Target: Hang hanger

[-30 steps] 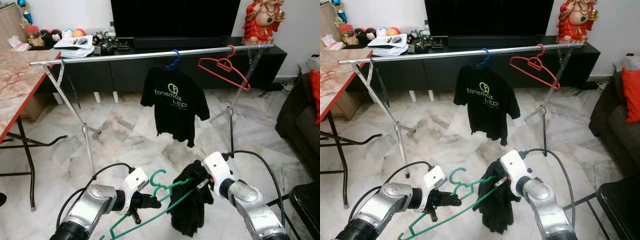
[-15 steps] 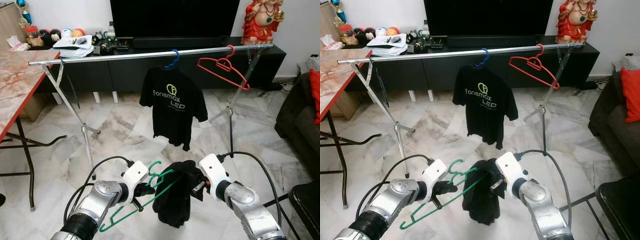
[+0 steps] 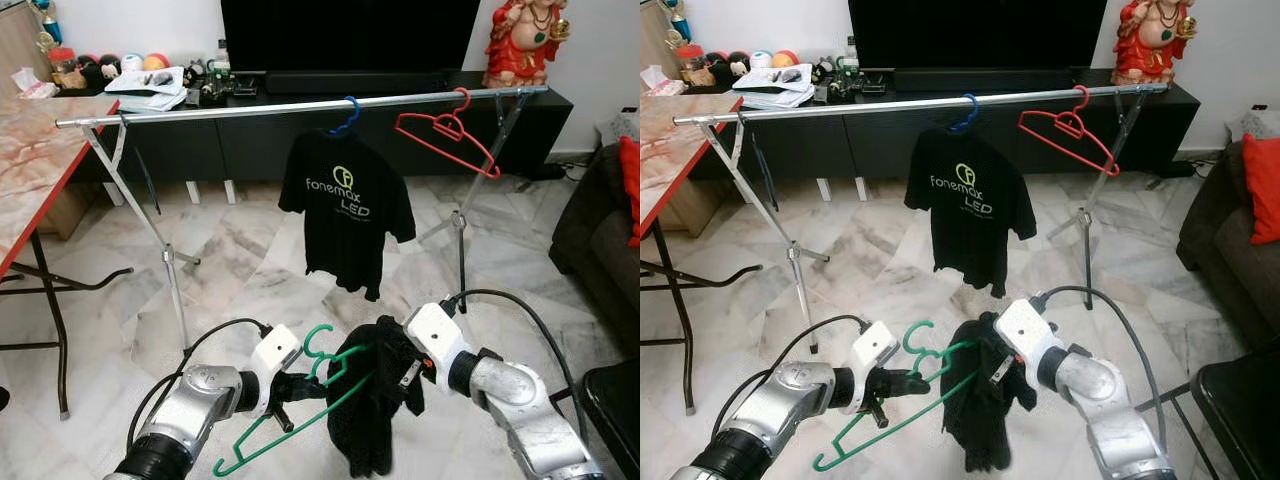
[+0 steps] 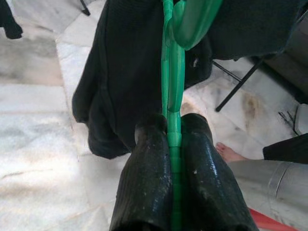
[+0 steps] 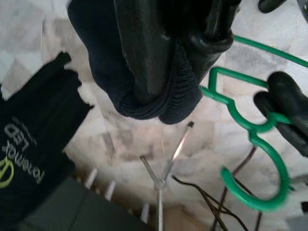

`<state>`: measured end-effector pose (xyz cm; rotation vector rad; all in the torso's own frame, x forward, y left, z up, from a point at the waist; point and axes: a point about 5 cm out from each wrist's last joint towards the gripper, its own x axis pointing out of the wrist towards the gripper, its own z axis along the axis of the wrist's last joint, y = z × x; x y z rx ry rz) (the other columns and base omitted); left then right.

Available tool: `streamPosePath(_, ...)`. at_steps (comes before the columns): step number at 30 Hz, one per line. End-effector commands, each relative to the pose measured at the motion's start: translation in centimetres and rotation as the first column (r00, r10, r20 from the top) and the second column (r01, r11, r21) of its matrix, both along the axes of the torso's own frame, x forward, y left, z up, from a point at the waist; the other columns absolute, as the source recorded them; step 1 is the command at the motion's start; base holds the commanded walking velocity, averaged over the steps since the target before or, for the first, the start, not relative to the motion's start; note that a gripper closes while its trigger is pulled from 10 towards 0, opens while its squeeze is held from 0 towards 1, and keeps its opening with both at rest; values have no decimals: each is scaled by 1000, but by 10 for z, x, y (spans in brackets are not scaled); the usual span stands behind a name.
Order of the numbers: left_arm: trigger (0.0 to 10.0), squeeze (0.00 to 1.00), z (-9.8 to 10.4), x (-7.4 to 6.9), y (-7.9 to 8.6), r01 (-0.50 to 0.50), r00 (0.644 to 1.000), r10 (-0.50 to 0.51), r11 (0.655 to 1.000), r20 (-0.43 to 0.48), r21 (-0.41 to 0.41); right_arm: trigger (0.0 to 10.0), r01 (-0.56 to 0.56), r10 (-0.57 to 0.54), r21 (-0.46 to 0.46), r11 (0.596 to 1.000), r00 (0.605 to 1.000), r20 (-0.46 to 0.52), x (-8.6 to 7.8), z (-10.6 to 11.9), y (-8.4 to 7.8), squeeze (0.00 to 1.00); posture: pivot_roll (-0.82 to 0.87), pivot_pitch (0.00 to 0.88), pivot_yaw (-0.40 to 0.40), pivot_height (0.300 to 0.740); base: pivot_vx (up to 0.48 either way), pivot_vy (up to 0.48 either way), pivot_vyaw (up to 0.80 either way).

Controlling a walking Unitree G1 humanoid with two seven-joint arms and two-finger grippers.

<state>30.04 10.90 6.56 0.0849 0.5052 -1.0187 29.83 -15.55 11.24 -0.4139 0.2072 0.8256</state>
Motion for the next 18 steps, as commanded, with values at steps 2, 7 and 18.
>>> streamPosePath(2,10000,0,6,4,-1,-24,999,25,1000,27,-19,10000,-95,91,57,994,993,70,0,22,8,0,-39,89,12,740,0,0,0)
streamPosePath(7,10000,0,8,6,-1,-51,998,53,998,41,-45,10000,-214,207,112,970,976,68,-14,27,14,0,-41,92,14,740,0,0,0)
streamPosePath(18,10000,0,10,8,-2,-77,996,81,994,48,-75,10000,-96,92,39,995,993,79,-8,17,1,0,-42,92,10,740,0,0,0)
